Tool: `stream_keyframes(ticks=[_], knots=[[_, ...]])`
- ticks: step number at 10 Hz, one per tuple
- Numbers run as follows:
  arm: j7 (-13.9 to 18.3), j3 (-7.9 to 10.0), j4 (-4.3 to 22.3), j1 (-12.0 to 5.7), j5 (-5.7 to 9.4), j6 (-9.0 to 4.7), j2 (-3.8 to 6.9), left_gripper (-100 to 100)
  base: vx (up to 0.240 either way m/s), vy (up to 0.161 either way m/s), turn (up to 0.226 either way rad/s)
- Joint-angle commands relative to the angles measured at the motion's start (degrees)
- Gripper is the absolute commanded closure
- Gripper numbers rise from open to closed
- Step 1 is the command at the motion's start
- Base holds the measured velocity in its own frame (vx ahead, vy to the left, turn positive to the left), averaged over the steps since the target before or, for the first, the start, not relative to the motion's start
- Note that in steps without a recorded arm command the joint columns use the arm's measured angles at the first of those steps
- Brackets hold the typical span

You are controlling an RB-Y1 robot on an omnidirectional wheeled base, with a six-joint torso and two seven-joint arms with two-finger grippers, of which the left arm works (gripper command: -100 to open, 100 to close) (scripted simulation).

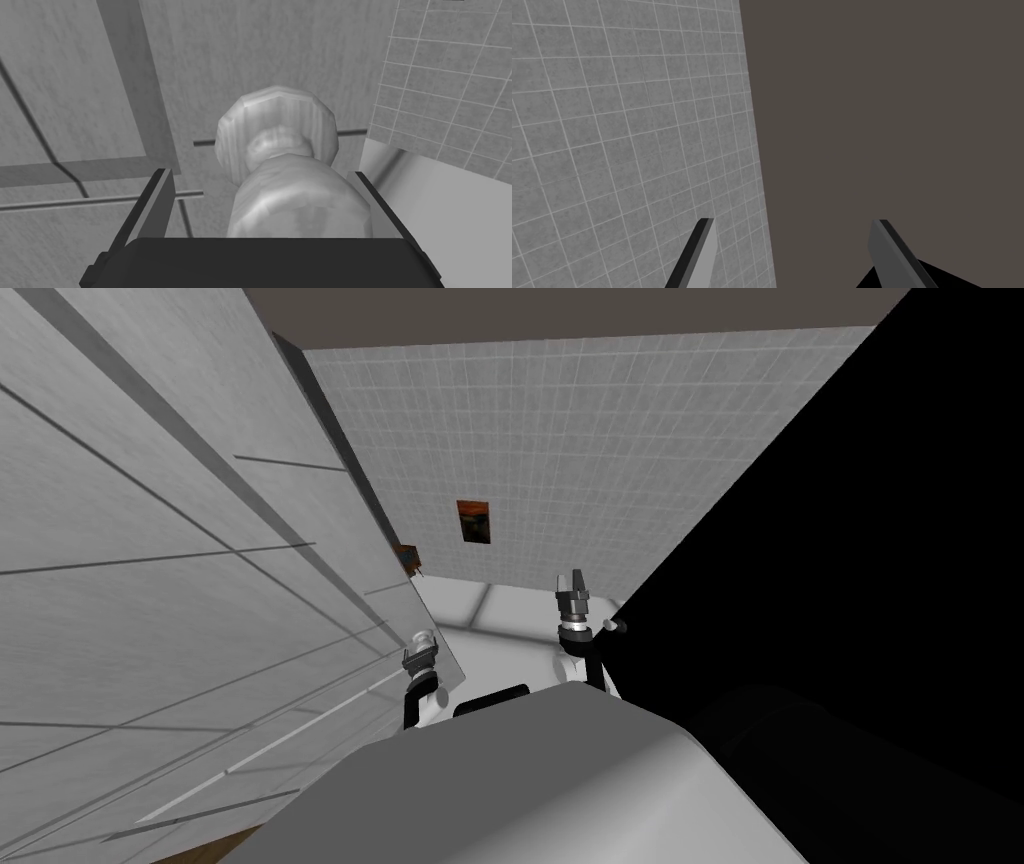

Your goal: Push the door open

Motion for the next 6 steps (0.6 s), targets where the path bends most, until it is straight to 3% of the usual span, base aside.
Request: stream_keyframes(ticks=[1,6], knots=[[0.25,0.85,-0.19,0.42,0.28,-1.12,0.61,100,0.208,-0.024,0.173],[0.09,0.80,-0.43,0.48,0.35,-1.30,-1.82,100,0.199,-0.026,0.184]])
